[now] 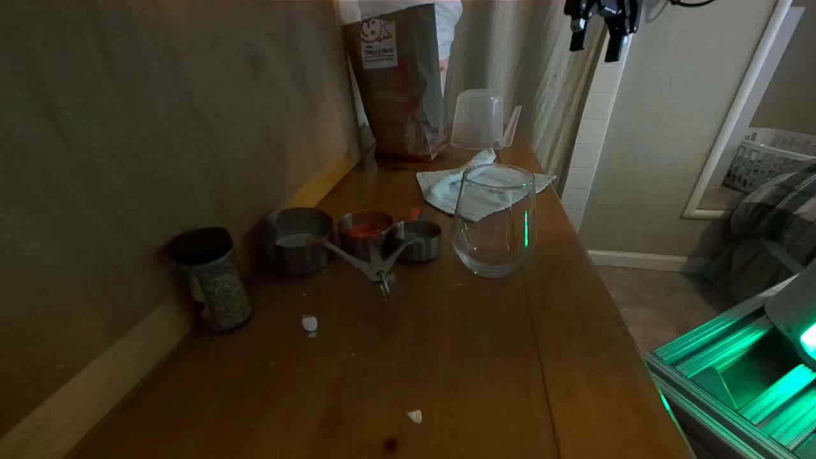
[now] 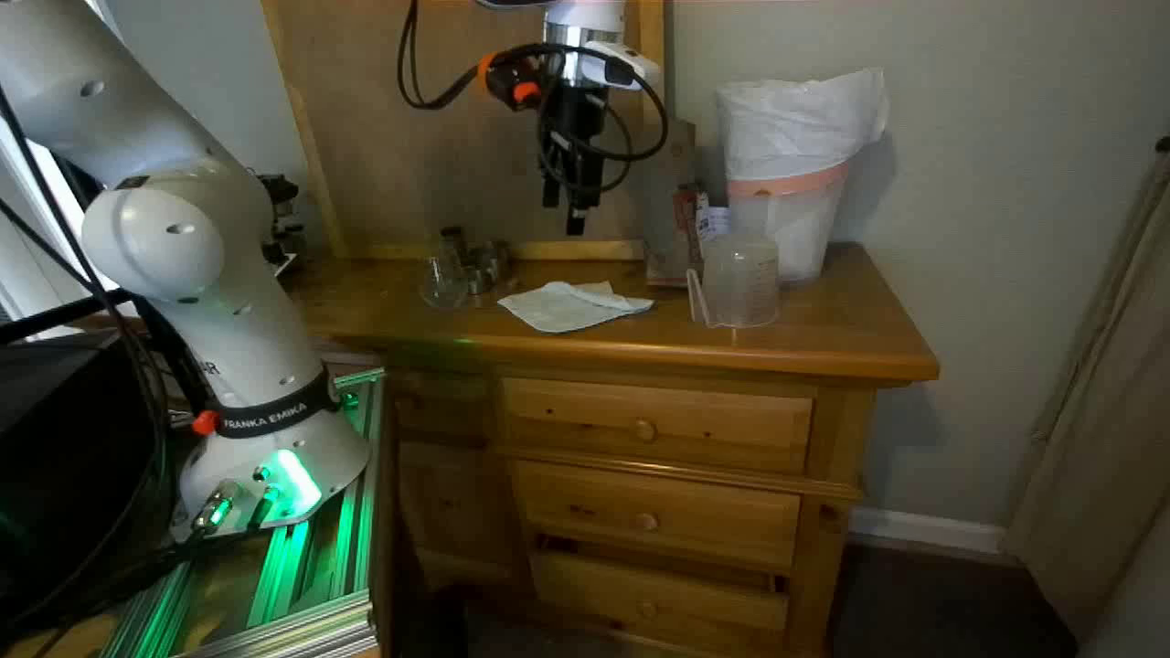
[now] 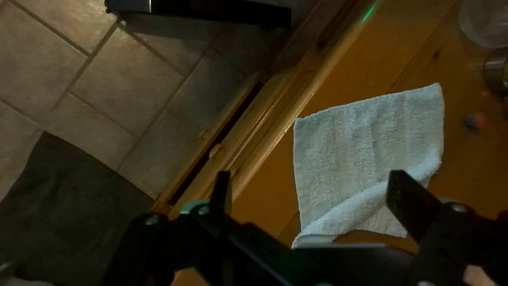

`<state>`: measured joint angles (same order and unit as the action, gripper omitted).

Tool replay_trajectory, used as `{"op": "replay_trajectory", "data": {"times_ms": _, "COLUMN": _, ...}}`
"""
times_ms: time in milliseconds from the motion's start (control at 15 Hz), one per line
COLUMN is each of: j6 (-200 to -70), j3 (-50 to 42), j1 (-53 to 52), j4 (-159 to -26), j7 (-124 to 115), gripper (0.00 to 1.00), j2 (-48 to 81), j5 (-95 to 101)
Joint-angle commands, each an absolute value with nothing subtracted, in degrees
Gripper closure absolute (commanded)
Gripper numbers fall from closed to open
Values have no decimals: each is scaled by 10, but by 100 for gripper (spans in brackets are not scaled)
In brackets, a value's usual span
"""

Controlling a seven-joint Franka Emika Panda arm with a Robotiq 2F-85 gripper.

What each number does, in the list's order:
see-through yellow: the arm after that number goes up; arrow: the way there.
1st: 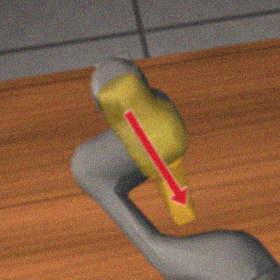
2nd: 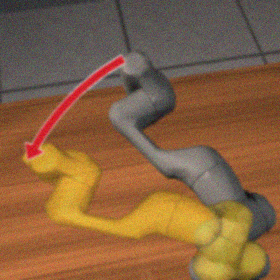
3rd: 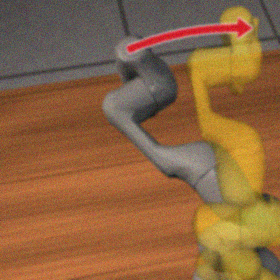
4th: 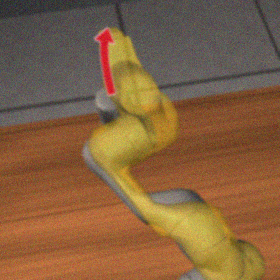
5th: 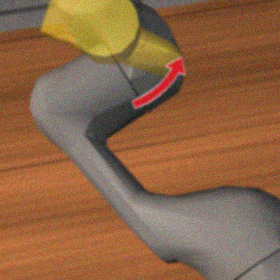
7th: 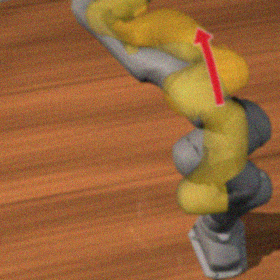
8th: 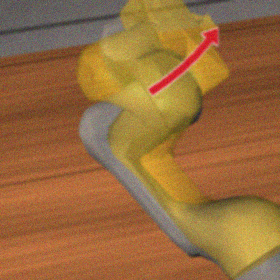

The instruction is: Open the top right drawer, pick up the light blue towel on the table and put it in the top right drawer

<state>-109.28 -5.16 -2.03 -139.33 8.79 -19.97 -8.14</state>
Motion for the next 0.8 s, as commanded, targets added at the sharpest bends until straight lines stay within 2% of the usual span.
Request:
{"op": "replay_trajectory", "data": {"times_ms": 0, "j6": -1092, "j3": -44, "j1": -12, "j4": -1392, "j7": 90, "gripper": 0, "j2": -199, "j5": -84}}
{"op": "replay_trajectory", "data": {"times_ms": 400, "j6": -1092, "j3": -44, "j1": -12, "j4": -1392, "j7": 90, "gripper": 0, "j2": -199, "j5": -84}}
{"op": "replay_trajectory", "data": {"times_ms": 733, "j6": -1085, "j3": -118, "j1": 40, "j4": -1413, "j7": 127, "gripper": 0, "j2": -209, "j5": -124}}
